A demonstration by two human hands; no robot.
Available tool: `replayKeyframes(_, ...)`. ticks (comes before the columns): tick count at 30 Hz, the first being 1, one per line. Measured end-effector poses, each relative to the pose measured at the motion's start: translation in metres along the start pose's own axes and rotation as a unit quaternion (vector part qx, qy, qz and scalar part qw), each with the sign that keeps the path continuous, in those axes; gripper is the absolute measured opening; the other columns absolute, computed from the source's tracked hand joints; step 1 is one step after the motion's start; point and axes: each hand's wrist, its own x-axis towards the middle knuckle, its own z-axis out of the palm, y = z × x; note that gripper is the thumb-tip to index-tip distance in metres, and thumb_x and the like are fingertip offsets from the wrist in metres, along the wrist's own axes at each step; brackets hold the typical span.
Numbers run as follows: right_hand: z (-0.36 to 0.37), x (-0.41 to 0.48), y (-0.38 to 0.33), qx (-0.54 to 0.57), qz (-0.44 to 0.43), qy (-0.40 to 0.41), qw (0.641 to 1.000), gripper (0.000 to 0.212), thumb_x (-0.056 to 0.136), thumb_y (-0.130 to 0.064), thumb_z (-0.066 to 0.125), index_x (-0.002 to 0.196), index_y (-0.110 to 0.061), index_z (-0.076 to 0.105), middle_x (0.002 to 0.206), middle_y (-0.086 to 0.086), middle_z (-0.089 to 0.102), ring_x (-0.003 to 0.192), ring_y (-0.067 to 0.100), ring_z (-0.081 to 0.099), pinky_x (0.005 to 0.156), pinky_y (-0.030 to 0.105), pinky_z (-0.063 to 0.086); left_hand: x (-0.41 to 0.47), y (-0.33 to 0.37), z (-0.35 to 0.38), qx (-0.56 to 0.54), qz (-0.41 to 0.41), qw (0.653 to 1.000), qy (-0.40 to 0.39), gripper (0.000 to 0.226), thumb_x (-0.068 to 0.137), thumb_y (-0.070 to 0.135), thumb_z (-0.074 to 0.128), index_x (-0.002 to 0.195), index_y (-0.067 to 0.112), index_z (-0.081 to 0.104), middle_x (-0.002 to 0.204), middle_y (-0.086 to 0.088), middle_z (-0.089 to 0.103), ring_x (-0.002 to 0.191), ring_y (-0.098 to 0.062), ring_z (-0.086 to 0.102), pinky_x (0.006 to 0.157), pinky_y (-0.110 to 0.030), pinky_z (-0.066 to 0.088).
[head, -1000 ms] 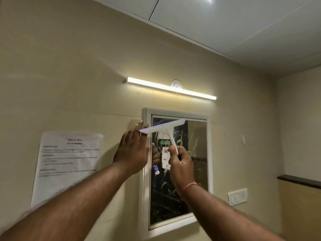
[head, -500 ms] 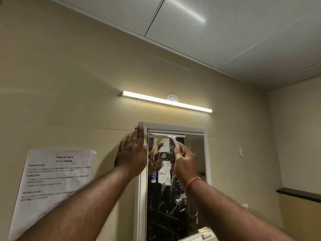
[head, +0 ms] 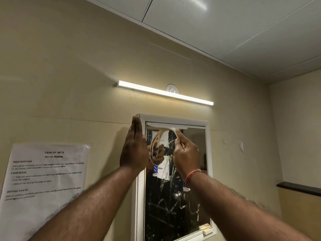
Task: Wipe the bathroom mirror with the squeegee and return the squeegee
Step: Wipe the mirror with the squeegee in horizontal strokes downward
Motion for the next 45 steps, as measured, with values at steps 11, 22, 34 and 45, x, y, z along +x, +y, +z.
replayKeyframes(11,0.006,0.003,0.011,-0.135,-0.083,0.031,0.987,0.046,0.112,-0.019,0.051,0.151,-0.043,0.057,0.075,-0.001,0.075,0.044,0.006,0.044,0.039,0.014,0.035,-0.004,-0.012,0.008,-0.093,-0.009,0.995,0.046,0.060,0.118,0.026,0.034,0.174,0.020,0.016,0.179,0.000,0.025,0.164,-0.018,0.027,0.124,-0.007,0.021)
replayKeyframes(22,0.008,-0.015,0.016,-0.163,-0.079,0.040,0.983,0.049,0.111,-0.014,0.050,0.152,-0.040,0.056,0.076,-0.019,0.070,0.044,0.005,0.045,0.038,0.013,0.035,-0.034,-0.014,0.014,-0.083,-0.016,0.995,0.045,0.060,0.117,0.024,0.036,0.174,0.016,0.018,0.178,-0.004,0.028,0.164,-0.019,0.028,0.127,-0.015,0.025)
replayKeyframes(34,0.000,-0.053,0.044,-0.152,-0.054,0.025,0.987,0.048,0.112,-0.019,0.050,0.155,-0.041,0.054,0.094,-0.014,0.076,0.053,0.011,0.054,0.044,0.018,0.045,-0.078,-0.014,0.018,-0.073,-0.023,0.996,0.046,0.061,0.117,0.016,0.042,0.173,0.015,0.020,0.180,0.002,0.021,0.165,-0.014,0.024,0.130,-0.033,0.034)
replayKeyframes(45,-0.006,-0.094,0.075,-0.167,-0.009,0.008,0.986,0.059,0.110,-0.018,0.052,0.155,-0.056,0.047,0.082,-0.004,0.076,0.057,0.013,0.059,0.054,0.023,0.054,-0.127,-0.014,0.022,-0.076,-0.052,0.995,0.036,0.059,0.118,0.023,0.038,0.173,0.018,0.020,0.178,0.010,0.020,0.164,-0.012,0.025,0.130,-0.028,0.031)
